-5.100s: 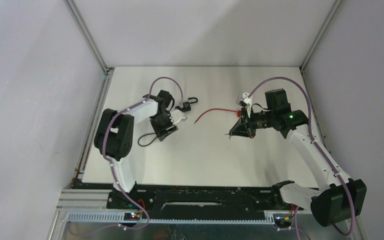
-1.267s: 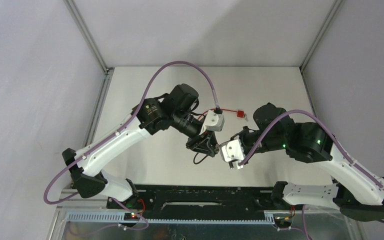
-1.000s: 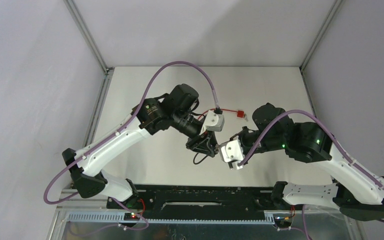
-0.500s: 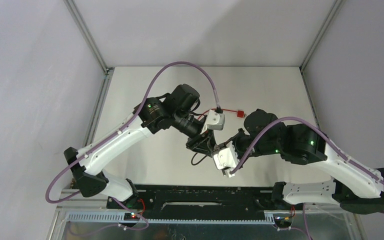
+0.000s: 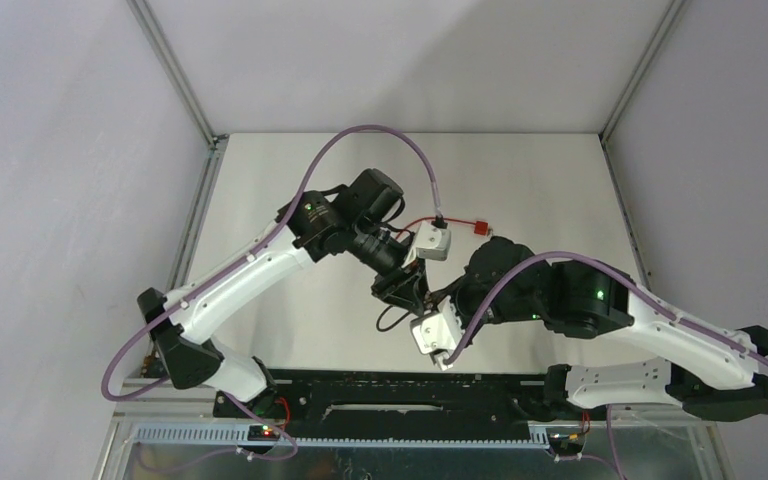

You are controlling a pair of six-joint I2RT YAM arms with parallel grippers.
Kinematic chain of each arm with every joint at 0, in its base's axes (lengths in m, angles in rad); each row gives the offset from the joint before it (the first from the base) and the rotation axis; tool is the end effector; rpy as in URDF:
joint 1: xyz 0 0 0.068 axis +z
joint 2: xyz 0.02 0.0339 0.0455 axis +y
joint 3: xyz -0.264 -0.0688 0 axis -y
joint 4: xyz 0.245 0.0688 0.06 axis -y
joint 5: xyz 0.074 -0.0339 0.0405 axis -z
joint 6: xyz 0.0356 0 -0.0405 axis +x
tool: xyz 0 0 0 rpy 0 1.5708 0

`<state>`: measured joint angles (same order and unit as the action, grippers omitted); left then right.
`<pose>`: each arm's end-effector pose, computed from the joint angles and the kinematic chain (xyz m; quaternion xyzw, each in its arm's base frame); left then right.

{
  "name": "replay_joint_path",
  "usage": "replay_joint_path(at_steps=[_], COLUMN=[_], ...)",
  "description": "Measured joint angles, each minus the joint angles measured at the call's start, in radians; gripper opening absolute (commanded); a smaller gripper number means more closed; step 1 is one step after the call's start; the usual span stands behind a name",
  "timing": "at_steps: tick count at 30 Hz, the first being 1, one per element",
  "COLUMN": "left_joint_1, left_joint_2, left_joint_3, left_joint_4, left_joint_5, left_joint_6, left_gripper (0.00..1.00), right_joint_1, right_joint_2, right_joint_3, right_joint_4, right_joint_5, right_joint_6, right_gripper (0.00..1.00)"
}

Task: Unlock with the key

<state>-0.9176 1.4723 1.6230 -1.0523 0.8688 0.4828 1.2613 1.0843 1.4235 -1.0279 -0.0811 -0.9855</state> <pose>0.1531 -0.2448 0.3963 0.6578 0.5662 -0.4524 0.2051 0.0558 0.1839 0.4154 -0.8221 0.3753 0.0949 0.4174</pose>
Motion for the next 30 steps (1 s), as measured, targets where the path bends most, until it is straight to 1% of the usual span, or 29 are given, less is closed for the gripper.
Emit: replay_joint_path(at_steps=[9, 11, 15, 18, 22, 25, 30], left_joint_1=[-0.015, -0.018, -0.018, -0.018, -0.015, -0.011, 0.001], left_joint_2=[0.011, 0.011, 0.012, 0.012, 0.009, 0.003, -0.011], left_joint_3=[0.000, 0.000, 0.000, 0.000, 0.000, 0.000, 0.000], left_joint_4=[-0.045, -0.061, -0.090, -0.106, -0.101, -0.085, -0.074], left_joint_5=[-0.010, -0.023, -0.056, -0.080, -0.092, -0.090, -0.081], left_joint_6=[0.052, 0.061, 0.084, 0.114, 0.156, 0.177, 0.195], left_gripper=[0.00, 0.00, 0.00, 0.00, 0.00, 0.00, 0.00], right_joint_1=[0.005, 0.006, 0.002, -0.026, -0.074, -0.100, -0.139], right_joint_2=[0.013, 0.019, 0.024, 0.025, 0.014, -0.004, -0.046], right_joint_3=[-0.028, -0.035, -0.070, -0.090, -0.106, -0.112, -0.113], right_joint_4=[0.021, 0.029, 0.068, 0.096, 0.102, 0.099, 0.094], right_joint_5=[-0.022, -0.027, -0.032, -0.049, -0.078, -0.093, -0.108], right_joint_6=[0.004, 0.010, 0.023, 0.041, 0.066, 0.073, 0.078], right_gripper=[0.00, 0.05, 0.20, 0.32, 0.40, 0.41, 0.37])
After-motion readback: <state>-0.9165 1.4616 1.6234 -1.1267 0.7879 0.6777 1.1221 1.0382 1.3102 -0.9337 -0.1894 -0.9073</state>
